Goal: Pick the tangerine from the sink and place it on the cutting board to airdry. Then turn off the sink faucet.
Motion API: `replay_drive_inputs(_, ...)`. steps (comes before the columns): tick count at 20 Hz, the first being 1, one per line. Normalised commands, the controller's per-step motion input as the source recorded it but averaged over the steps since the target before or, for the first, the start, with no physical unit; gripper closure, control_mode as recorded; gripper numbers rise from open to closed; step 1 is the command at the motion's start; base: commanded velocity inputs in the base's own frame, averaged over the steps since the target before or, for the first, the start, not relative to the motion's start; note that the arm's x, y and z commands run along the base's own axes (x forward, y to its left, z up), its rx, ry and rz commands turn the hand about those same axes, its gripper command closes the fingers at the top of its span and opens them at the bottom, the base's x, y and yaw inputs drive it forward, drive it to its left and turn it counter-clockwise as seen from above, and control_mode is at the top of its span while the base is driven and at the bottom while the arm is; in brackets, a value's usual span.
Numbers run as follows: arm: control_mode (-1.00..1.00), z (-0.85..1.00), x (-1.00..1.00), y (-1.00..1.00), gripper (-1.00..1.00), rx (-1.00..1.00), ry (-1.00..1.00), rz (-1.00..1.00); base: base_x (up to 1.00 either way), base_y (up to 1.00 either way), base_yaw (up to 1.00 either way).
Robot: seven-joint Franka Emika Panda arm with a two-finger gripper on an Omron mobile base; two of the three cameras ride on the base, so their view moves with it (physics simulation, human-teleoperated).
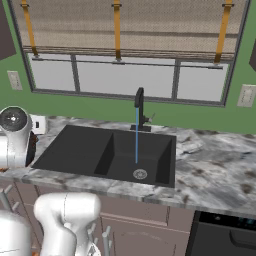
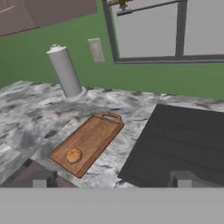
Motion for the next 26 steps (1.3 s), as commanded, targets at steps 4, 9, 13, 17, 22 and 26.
replay_drive_inputs(4,-1.0,0.31,-0.5,-0.61,-1.0,0.05,-0.12,0.0,0.0,0.0,0.0)
replay_drive_inputs(9,-1.0,0.31,-0.7,-0.45,-1.0,0.02,-0.14,-0.01,0.0,0.0,0.0)
replay_drive_inputs(13,-1.0,0.34,-0.66,-0.35,-1.0,0.0,-0.03,-0.04,0.0,0.0,0.0)
replay_drive_inputs(17,-1.0,0.05,-0.71,-0.35,-1.0,0.0,-0.01,-0.04,0.0,0.0,0.0)
replay_drive_inputs(22,-1.0,-0.22,-0.45,-0.43,-1.0,0.0,-0.04,-0.01,0.0,0.0,0.0)
replay_drive_inputs(26,-1.0,-0.12,-0.14,-0.46,-1.0,0.05,0.0,-0.03,0.0,0.0,0.0)
